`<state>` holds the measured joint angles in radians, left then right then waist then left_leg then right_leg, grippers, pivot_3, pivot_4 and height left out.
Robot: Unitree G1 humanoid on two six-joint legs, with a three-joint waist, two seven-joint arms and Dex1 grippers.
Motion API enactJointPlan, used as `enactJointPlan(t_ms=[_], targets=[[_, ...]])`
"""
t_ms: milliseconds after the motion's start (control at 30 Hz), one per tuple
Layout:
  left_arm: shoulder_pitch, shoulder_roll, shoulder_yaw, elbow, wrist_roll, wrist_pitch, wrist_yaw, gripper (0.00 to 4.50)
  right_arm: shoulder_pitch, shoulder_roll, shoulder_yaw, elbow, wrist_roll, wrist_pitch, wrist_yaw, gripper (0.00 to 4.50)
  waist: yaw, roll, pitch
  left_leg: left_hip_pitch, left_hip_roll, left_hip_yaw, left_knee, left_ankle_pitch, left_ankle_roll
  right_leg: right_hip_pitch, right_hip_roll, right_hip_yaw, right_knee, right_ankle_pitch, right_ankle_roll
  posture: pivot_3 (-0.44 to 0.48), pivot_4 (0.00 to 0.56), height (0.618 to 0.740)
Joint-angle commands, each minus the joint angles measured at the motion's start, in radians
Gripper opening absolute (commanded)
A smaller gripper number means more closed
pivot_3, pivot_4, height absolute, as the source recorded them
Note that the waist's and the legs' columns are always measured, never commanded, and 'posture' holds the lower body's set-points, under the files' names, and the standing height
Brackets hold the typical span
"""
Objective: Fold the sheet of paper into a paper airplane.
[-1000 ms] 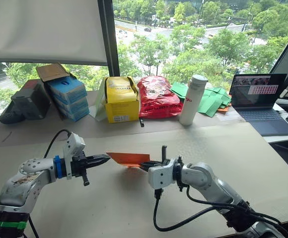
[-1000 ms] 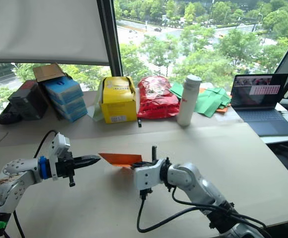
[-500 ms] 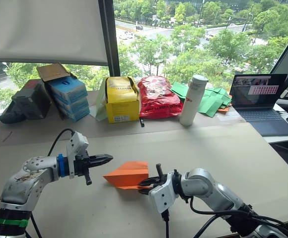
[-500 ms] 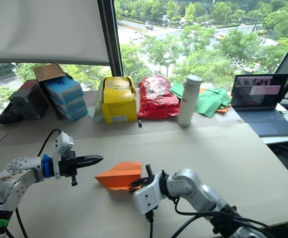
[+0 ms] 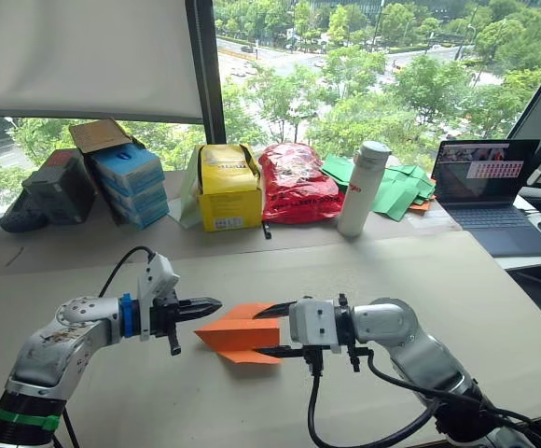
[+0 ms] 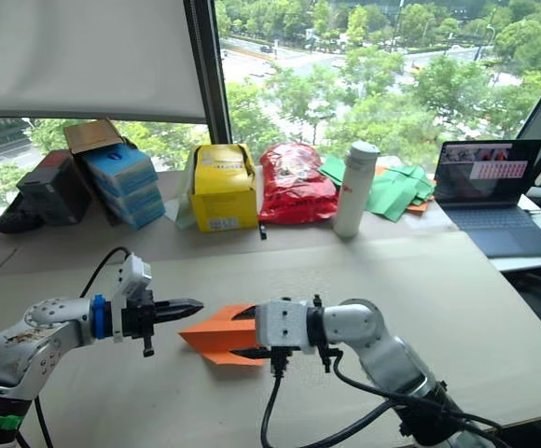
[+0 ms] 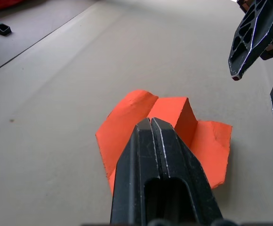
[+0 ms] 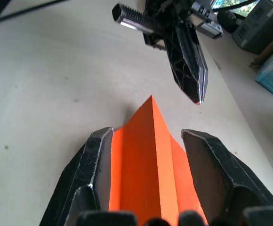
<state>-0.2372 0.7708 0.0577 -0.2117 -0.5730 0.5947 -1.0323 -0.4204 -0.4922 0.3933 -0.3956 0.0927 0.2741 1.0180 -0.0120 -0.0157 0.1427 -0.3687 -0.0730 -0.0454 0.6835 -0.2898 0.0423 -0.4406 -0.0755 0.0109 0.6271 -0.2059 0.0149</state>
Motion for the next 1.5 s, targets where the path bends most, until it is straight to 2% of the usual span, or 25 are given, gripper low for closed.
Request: enactJointPlan(t_ms=[33, 133, 167, 467, 667, 833, 1133, 1500], targets=[[-0.017, -0.001, 0.010, -0.034, -0.004, -0.007, 0.004, 0.00, 0.011, -0.012, 0.033, 0.003, -0.027, 0.036, -0.016, 1.15, 0.000, 0.000, 0.000, 0.000, 0.000, 0.000, 0.000, 0.000, 0.000, 0.000, 0.000, 0.000, 0.000, 0.000, 0.000, 0.000, 0.150, 0.740], [-0.023, -0.004, 0.005, -0.035, -0.002, -0.008, 0.006, 0.00, 0.032, -0.017, 0.081, 0.053, -0.068, 0.056, -0.023, 0.10, 0.000, 0.000, 0.000, 0.000, 0.000, 0.000, 0.000, 0.000, 0.000, 0.000, 0.000, 0.000, 0.000, 0.000, 0.000, 0.000, 0.150, 0.740], [-0.025, -0.005, 0.002, -0.035, -0.001, -0.010, 0.006, 0.00, 0.035, -0.018, 0.093, 0.072, -0.084, 0.057, -0.030, 0.04, 0.000, 0.000, 0.000, 0.000, 0.000, 0.001, 0.000, 0.000, 0.000, 0.000, 0.000, 0.000, 0.000, 0.000, 0.000, 0.000, 0.150, 0.740], [-0.081, -0.013, -0.081, -0.015, 0.067, -0.051, -0.018, 0.00, 0.052, -0.050, 0.172, 0.140, -0.153, 0.137, -0.009, 0.04, 0.000, -0.001, 0.000, 0.000, 0.000, 0.001, 0.001, 0.000, -0.001, 0.000, 0.000, 0.000, 0.000, 0.000, 0.000, 0.000, 0.150, 0.740], [-0.177, -0.016, -0.208, 0.052, 0.192, -0.133, -0.065, 0.00, 0.045, -0.042, 0.173, 0.130, -0.161, 0.196, -0.028, 0.04, 0.001, -0.001, -0.001, 0.001, 0.000, 0.001, 0.001, 0.000, 0.000, 0.001, 0.000, 0.000, 0.000, 0.000, 0.000, 0.000, 0.150, 0.740], [-0.173, -0.005, -0.267, 0.088, 0.261, -0.190, -0.106, 0.00, 0.043, -0.044, 0.177, 0.119, -0.162, 0.210, -0.034, 0.04, -0.001, -0.001, -0.001, 0.001, 0.000, 0.001, 0.001, 0.000, 0.000, 0.001, 0.000, 0.000, 0.001, 0.000, 0.000, 0.000, 0.150, 0.740], [-0.156, -0.018, -0.289, 0.108, 0.309, -0.233, -0.125, 0.00, 0.039, -0.046, 0.177, 0.110, -0.161, 0.228, -0.041, 0.04, 0.000, -0.001, -0.001, 0.001, 0.000, 0.001, 0.002, 0.000, 0.000, 0.001, 0.000, 0.000, 0.001, 0.000, 0.000, 0.000, 0.150, 0.740], [-0.102, -0.001, -0.280, 0.048, 0.290, -0.202, -0.142, 0.00, 0.035, -0.047, 0.180, 0.108, -0.164, 0.244, -0.046, 0.04, 0.000, -0.001, -0.001, 0.001, 0.000, 0.001, 0.003, 0.000, 0.001, 0.002, 0.000, 0.000, 0.002, 0.000, 0.000, 0.000, 0.150, 0.740]])
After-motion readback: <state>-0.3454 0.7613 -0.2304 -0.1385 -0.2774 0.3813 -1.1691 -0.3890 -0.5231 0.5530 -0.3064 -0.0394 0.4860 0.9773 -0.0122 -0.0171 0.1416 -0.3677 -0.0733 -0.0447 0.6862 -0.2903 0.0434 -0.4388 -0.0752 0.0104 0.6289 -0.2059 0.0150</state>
